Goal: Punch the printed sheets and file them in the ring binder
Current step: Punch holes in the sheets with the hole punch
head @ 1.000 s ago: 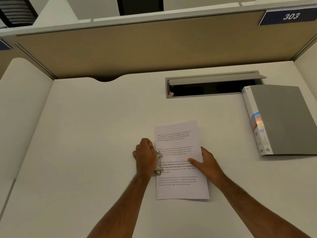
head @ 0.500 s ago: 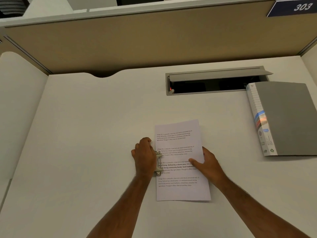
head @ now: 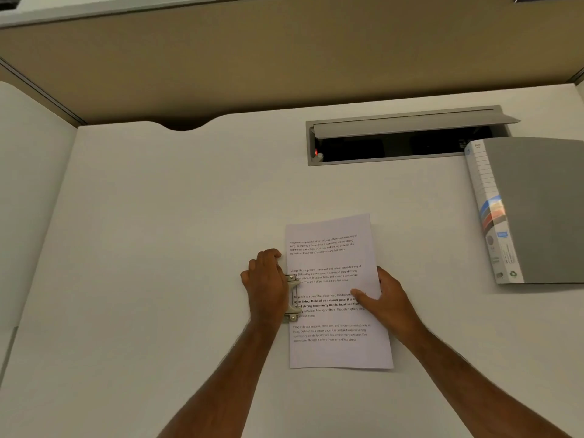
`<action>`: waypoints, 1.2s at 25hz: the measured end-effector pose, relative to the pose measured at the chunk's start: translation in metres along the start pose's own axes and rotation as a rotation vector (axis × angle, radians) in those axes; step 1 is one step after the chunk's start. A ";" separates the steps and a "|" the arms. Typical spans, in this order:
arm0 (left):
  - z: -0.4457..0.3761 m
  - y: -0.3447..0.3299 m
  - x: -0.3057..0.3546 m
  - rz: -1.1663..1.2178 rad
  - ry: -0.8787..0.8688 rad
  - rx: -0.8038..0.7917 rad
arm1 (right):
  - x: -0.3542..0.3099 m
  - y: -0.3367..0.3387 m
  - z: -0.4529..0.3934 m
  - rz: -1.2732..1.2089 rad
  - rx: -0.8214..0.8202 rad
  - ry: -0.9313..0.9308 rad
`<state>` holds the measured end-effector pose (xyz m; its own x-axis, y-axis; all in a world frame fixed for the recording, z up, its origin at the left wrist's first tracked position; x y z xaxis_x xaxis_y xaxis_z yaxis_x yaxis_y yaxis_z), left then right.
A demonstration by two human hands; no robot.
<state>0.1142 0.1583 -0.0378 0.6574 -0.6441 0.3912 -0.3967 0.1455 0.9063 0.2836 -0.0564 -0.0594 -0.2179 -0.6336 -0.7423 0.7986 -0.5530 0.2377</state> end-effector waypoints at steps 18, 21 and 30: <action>0.001 -0.004 -0.002 0.014 0.010 -0.042 | 0.007 0.000 -0.005 0.012 -0.012 -0.009; 0.001 -0.002 -0.001 0.005 0.011 -0.068 | 0.005 0.000 -0.005 0.014 -0.026 -0.001; -0.002 0.006 0.008 -0.069 0.071 -0.156 | -0.001 0.002 0.001 -0.008 -0.054 0.009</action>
<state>0.1184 0.1561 -0.0293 0.7252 -0.6027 0.3328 -0.2486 0.2215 0.9429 0.2849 -0.0568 -0.0578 -0.2194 -0.6245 -0.7496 0.8260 -0.5278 0.1979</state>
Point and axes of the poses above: each hand's wrist, its own z-axis away from the middle knuckle, its own y-axis out of the back of the hand, x = y × z, the point moved 9 cm from there along -z, towards the middle knuckle, and after that the axes turned 10 degrees about -y, right-handed, at the moved point
